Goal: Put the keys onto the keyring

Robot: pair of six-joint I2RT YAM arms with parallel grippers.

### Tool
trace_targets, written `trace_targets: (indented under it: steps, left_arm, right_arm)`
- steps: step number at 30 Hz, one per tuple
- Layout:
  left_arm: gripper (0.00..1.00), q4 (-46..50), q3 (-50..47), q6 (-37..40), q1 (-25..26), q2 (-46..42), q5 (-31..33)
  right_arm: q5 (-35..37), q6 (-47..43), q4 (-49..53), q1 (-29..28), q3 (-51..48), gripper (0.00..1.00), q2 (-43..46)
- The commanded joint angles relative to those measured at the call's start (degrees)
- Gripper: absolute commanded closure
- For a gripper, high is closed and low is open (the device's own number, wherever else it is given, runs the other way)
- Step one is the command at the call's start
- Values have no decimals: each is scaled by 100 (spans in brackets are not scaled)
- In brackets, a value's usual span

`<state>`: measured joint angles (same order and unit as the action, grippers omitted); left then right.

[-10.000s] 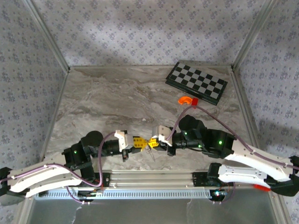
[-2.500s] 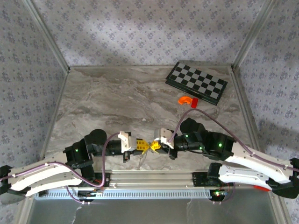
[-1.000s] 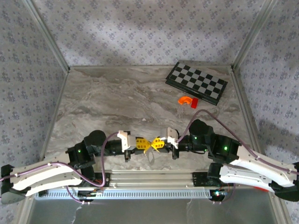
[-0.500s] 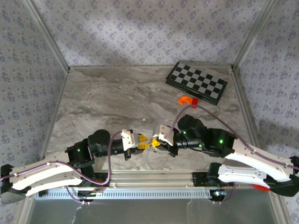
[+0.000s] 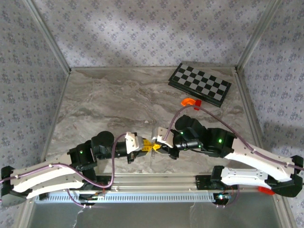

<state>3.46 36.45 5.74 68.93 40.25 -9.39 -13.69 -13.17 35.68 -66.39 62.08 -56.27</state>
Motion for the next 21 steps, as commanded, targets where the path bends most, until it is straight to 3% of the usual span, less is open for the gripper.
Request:
trace_targets:
  steps: [1, 8, 15, 21]
  left_arm:
    - [97, -1, 219, 69, 9, 9, -81]
    - [100, -327, 88, 42, 11, -228, -157]
    - [100, -1056, -84, 61, 15, -587, -415]
    - [100, -1621, -174, -24, 15, -600, -735]
  right_arm:
    - [-235, -98, -30, -53, 199, 100, -19]
    - [-174, -45, -101, -62, 79, 100, 34]
    - [-462, 269, -905, -40, -311, 73, 331]
    - [-586, 420, -1394, -29, -602, 74, 565]
